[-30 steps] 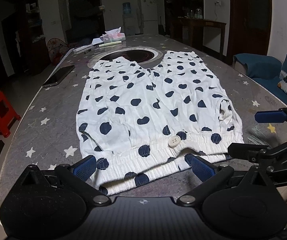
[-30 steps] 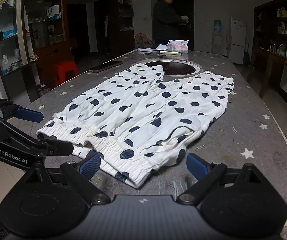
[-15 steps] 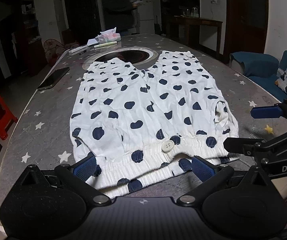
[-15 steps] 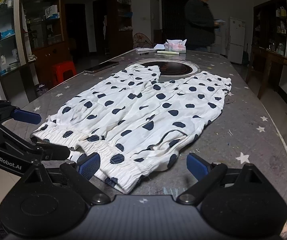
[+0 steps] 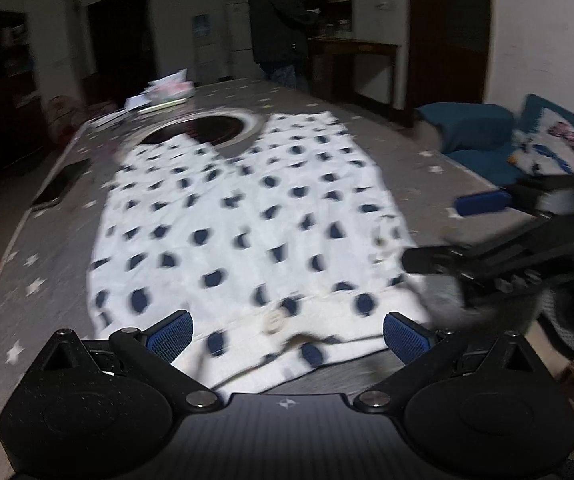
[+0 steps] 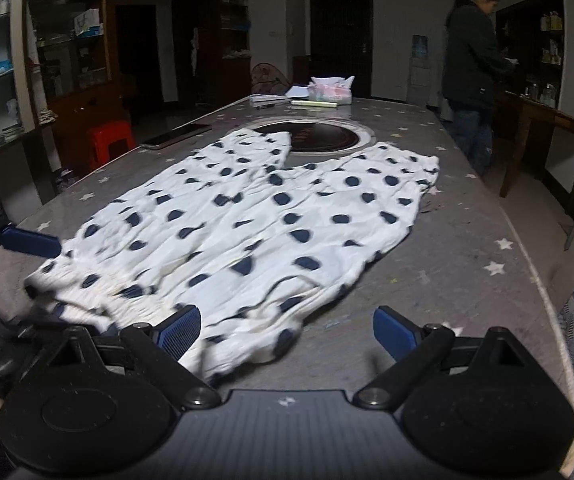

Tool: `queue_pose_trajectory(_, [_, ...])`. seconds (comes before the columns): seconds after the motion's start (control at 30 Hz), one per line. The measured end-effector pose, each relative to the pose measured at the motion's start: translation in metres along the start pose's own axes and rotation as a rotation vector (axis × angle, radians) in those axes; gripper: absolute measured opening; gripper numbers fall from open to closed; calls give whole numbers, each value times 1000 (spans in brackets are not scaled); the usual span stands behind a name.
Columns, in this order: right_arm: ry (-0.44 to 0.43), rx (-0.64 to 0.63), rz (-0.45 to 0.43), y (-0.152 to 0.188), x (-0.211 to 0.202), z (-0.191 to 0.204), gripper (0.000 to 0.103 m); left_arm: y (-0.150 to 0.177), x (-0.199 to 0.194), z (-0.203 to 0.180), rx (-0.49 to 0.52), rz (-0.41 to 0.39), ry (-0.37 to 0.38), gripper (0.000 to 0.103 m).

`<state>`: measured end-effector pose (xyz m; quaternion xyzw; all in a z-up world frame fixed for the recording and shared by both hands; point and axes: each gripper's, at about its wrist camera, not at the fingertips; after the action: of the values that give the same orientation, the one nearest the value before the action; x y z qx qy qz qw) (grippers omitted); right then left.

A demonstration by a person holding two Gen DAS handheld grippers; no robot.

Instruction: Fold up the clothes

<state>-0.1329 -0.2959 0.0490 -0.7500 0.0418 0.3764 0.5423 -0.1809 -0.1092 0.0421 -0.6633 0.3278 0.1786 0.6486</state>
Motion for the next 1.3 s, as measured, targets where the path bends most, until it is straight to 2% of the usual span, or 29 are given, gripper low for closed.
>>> queue_pose_trajectory(0.1, [21,12,9,-4,7,-16,94,-3,3,-14,57,2,61,100])
queue_pose_trajectory(0.2, [37,30,18,-10,17,-35,91,-5,10,-29,116,14,119,93])
queue_pose_trajectory(0.27, [46,49,23,-14,24,-48,88,-6,19,-38,146,35,140,81])
queue_pose_trajectory(0.43, [40,117,42,-25,45,-84,79,-7,38,-51,193,77,159,61])
queue_pose_trajectory(0.57, [35,151,50,-39,67,-111,67,-9,51,-55,208,103,169,48])
queue_pose_trajectory(0.7, [19,188,57,-56,94,-138,57,-11,64,-58,222,129,178,42])
queue_pose_trajectory(0.9, [43,240,79,-86,146,-179,43,-16,68,-52,199,149,223,24])
queue_pose_trajectory(0.97, [52,265,91,-93,165,-192,41,-20,67,-49,183,152,239,17])
queue_pose_trajectory(1.3, [103,359,135,-113,246,-237,35,-36,58,-27,70,153,333,12])
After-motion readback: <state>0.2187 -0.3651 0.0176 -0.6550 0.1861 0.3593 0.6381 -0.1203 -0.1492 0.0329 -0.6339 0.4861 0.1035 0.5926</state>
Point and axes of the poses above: each gripper's, at about its wrist camera, not at the fingertips, and x roughly the way its jaws point, z to its left, y to its underside, and after that the axes turned 11 degrees about -x, right-handed
